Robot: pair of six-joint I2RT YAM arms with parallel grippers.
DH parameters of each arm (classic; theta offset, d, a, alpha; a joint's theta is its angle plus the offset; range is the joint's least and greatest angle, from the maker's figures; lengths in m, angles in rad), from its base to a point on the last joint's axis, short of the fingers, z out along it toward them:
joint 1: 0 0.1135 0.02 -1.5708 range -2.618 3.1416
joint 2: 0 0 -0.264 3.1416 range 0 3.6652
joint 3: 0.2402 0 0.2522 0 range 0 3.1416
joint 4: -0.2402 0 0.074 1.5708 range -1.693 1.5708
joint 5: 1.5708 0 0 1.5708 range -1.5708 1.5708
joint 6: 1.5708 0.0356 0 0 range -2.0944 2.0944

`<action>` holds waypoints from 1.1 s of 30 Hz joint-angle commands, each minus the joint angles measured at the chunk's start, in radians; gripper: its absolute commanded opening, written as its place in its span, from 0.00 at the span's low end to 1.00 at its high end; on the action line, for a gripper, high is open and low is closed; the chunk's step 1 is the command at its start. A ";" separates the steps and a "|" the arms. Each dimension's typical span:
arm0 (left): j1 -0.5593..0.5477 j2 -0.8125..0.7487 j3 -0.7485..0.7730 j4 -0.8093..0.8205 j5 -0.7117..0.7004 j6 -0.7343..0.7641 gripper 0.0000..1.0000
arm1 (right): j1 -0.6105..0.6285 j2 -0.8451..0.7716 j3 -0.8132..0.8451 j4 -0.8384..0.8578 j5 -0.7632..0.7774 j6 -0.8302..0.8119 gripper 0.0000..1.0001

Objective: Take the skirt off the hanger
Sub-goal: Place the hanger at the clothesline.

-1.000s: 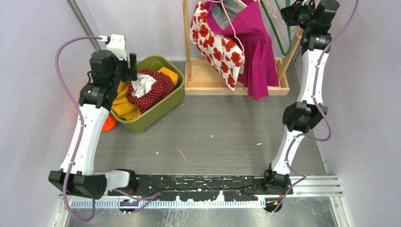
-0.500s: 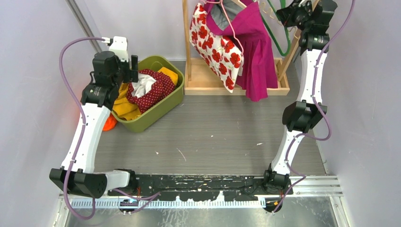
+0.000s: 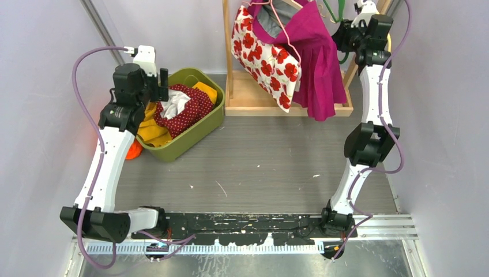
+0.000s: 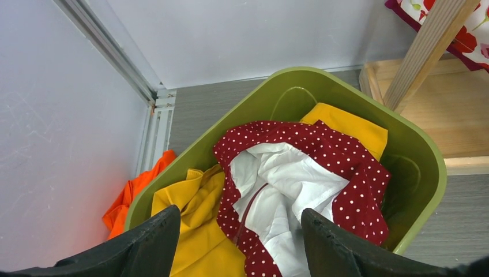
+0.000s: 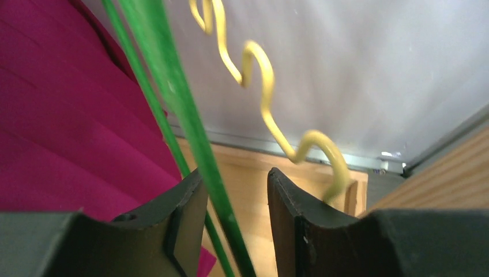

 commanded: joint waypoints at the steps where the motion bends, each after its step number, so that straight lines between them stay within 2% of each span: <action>1: -0.005 -0.045 0.007 0.043 0.007 -0.007 0.76 | 0.002 -0.166 -0.042 0.043 0.079 -0.040 0.49; 13: -0.005 -0.081 0.026 0.027 0.030 -0.010 0.77 | 0.002 -0.461 -0.220 0.057 0.098 -0.059 0.51; 20: -0.005 -0.098 0.004 0.009 0.024 -0.002 0.86 | 0.002 -0.589 -0.315 0.050 0.128 -0.093 0.54; 24: -0.006 -0.104 -0.005 0.013 0.041 -0.003 0.87 | 0.001 -0.632 -0.340 0.050 0.160 -0.111 0.57; 25: -0.006 -0.104 -0.006 0.013 0.049 -0.004 0.91 | 0.002 -0.639 -0.344 0.048 0.156 -0.110 0.58; 27: -0.005 -0.102 -0.005 0.011 0.069 -0.010 0.93 | 0.002 -0.645 -0.345 0.051 0.112 -0.094 0.62; 33: -0.006 -0.103 -0.004 0.001 0.103 -0.026 1.00 | 0.003 -0.592 -0.321 0.121 -0.065 0.044 0.63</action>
